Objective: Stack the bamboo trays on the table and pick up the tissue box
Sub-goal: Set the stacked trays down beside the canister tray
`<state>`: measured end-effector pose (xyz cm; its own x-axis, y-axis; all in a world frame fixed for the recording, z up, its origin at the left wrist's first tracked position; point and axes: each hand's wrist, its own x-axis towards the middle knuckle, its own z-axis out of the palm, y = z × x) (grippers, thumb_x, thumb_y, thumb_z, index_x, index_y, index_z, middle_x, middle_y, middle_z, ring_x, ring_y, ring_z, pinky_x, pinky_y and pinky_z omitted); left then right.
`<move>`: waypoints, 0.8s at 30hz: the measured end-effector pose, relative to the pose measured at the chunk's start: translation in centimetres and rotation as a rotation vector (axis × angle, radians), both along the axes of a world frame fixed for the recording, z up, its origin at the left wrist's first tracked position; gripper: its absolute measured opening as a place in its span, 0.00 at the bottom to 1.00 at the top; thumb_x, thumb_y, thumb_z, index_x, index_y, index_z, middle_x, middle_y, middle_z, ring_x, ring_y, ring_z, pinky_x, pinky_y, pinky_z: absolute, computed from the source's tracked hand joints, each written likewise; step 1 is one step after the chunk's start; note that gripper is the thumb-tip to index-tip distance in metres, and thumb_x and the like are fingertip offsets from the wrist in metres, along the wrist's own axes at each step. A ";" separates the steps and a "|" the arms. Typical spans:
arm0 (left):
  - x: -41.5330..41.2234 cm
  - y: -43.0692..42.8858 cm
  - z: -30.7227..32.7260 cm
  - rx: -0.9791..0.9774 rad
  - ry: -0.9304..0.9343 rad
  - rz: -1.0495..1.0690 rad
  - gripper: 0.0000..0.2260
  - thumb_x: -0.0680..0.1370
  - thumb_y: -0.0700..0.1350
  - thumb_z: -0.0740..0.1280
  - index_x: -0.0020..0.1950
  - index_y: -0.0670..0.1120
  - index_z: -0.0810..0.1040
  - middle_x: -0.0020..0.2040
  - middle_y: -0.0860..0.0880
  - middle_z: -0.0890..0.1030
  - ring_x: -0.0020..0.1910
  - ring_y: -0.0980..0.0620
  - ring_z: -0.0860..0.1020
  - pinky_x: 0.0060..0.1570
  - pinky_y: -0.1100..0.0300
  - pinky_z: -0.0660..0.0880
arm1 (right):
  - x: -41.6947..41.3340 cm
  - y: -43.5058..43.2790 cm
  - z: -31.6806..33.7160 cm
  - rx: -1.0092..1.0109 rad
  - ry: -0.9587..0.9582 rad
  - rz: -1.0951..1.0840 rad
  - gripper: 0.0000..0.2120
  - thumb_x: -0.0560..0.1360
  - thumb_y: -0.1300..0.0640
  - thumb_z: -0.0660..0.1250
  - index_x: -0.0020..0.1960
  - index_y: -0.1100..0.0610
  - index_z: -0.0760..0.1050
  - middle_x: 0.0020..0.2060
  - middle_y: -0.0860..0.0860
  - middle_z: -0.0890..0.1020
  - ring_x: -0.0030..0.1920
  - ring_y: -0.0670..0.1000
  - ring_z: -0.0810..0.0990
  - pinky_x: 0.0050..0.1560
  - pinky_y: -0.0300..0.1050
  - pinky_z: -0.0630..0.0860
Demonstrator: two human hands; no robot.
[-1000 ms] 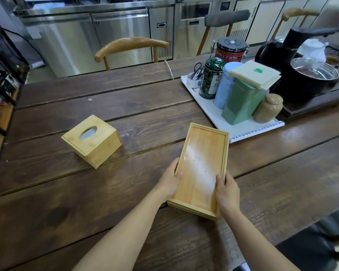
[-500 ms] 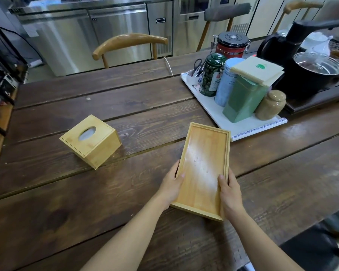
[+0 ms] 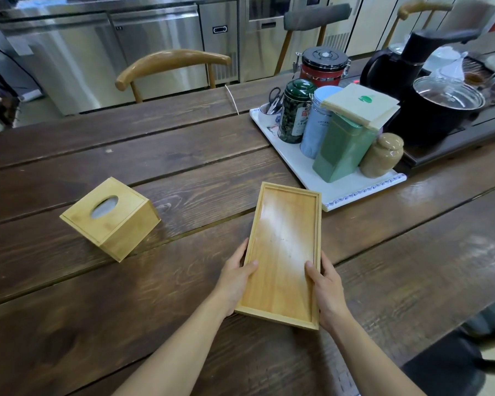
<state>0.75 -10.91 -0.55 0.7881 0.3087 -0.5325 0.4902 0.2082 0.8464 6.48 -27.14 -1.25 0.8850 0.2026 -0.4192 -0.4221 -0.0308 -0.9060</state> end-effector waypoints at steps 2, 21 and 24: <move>0.5 0.1 -0.1 -0.007 -0.007 0.046 0.22 0.81 0.42 0.59 0.73 0.57 0.64 0.61 0.51 0.76 0.57 0.51 0.76 0.47 0.56 0.74 | 1.2 0.3 0.2 0.004 -0.009 0.030 0.20 0.78 0.60 0.60 0.69 0.50 0.66 0.57 0.51 0.78 0.56 0.53 0.78 0.53 0.51 0.77; 11.0 3.1 0.0 -0.020 -0.039 0.411 0.20 0.80 0.43 0.62 0.70 0.56 0.68 0.62 0.48 0.78 0.59 0.47 0.77 0.61 0.42 0.73 | 17.2 7.0 0.3 -0.201 -0.037 0.386 0.18 0.77 0.60 0.61 0.67 0.57 0.69 0.58 0.58 0.80 0.53 0.55 0.79 0.52 0.48 0.75; 12.8 3.5 -0.1 -0.014 -0.050 0.461 0.20 0.80 0.42 0.62 0.71 0.55 0.67 0.62 0.49 0.78 0.59 0.48 0.77 0.61 0.43 0.73 | 19.6 8.1 0.6 -0.253 -0.047 0.427 0.18 0.77 0.60 0.61 0.66 0.58 0.70 0.50 0.54 0.80 0.43 0.50 0.77 0.43 0.43 0.73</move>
